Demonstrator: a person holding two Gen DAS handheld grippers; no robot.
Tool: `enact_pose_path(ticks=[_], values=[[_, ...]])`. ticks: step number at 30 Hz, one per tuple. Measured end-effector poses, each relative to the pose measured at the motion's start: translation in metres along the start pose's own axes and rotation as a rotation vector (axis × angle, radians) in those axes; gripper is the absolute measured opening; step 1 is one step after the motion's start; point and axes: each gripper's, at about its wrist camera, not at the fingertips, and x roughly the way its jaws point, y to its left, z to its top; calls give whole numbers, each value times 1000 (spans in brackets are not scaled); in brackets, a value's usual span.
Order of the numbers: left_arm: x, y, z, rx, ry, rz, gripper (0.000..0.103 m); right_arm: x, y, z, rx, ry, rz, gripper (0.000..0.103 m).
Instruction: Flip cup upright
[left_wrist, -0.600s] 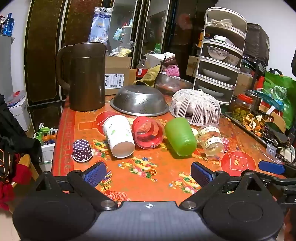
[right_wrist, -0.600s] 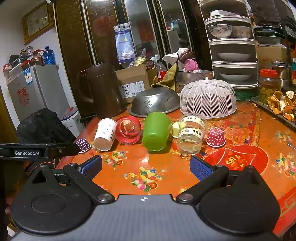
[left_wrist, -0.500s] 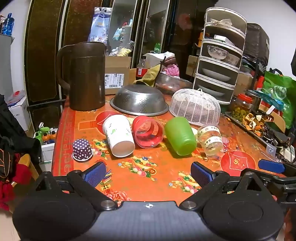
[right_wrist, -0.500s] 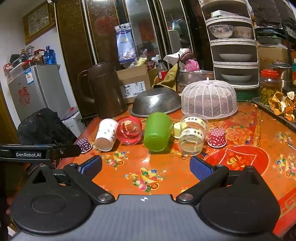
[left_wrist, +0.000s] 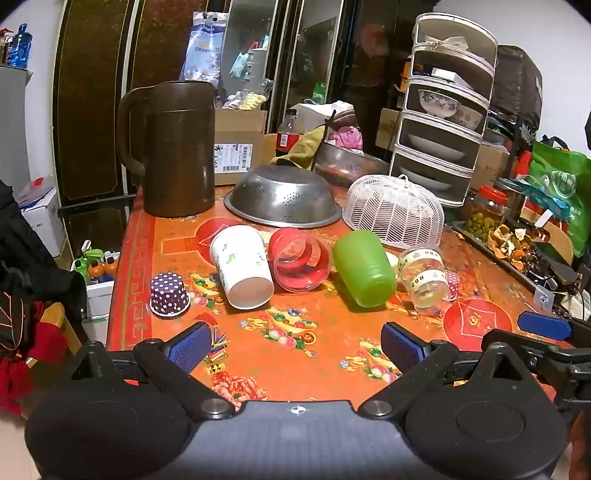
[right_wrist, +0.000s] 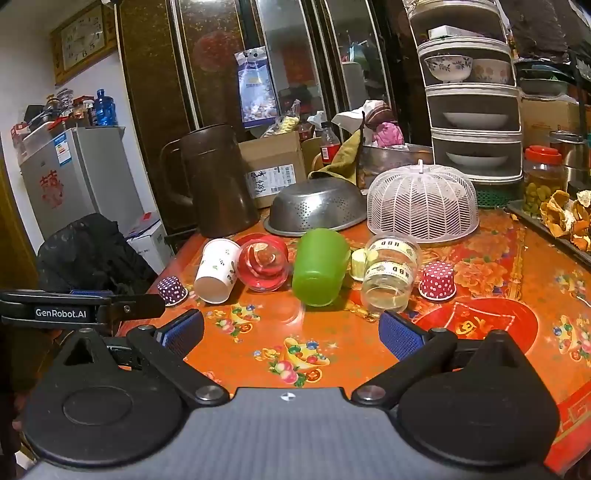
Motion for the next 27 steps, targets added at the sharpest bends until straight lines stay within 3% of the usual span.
enact_pose_path(ticks=[27], values=[[-7, 1, -1, -1, -31, 32, 100, -8, 3, 5, 7, -20, 1, 102]])
